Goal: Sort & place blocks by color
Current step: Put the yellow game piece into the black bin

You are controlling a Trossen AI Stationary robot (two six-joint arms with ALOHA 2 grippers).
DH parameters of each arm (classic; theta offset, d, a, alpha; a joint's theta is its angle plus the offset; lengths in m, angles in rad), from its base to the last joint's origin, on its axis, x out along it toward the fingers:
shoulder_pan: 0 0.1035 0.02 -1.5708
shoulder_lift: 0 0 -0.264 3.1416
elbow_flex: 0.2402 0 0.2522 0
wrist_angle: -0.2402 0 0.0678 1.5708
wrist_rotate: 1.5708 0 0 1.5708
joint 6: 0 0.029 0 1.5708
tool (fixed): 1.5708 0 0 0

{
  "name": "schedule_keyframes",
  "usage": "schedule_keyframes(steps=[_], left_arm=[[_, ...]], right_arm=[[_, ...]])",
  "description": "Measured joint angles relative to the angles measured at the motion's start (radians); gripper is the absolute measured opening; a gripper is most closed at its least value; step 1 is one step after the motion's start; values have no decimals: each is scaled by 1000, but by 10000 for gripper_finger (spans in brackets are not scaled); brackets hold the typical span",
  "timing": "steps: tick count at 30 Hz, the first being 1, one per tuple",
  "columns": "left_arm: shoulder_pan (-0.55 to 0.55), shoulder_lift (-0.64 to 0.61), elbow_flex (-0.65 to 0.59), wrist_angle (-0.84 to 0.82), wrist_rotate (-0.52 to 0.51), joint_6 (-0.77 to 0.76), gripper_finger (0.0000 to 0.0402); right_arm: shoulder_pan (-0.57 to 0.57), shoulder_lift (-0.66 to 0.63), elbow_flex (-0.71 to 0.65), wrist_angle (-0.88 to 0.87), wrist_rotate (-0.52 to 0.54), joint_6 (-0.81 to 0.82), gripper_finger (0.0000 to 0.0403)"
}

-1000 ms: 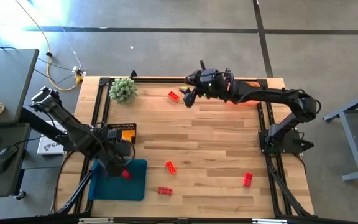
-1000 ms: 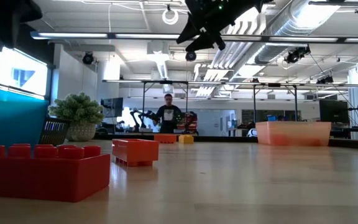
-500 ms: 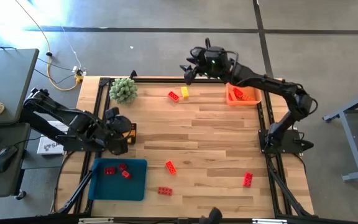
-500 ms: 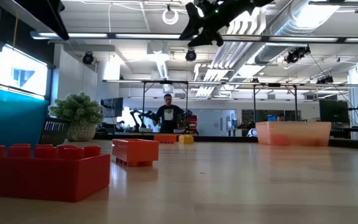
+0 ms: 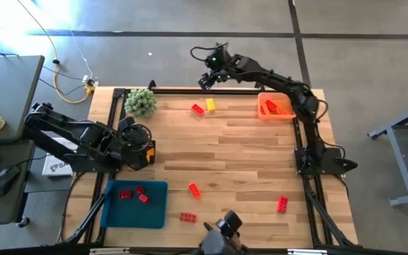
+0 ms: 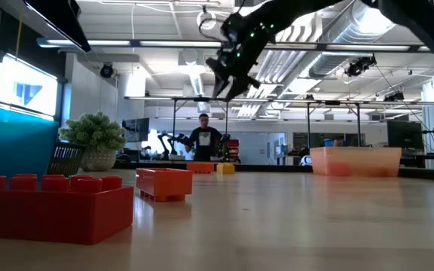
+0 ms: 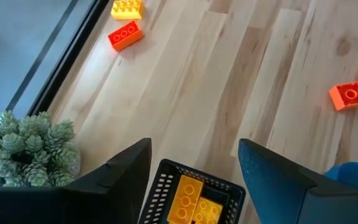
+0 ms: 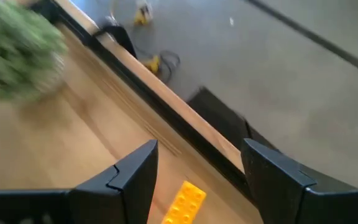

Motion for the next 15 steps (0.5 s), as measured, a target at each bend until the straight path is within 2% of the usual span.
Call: schedule_keyframes(steps=[5, 15], left_arm=[[0, 0, 0, 0, 0, 20, 229], [0, 0, 0, 0, 1, 21, 229]], right_arm=[[-26, 106, 61, -59, -18, -9, 218], [-60, 223, 108, -154, -123, 165, 218]])
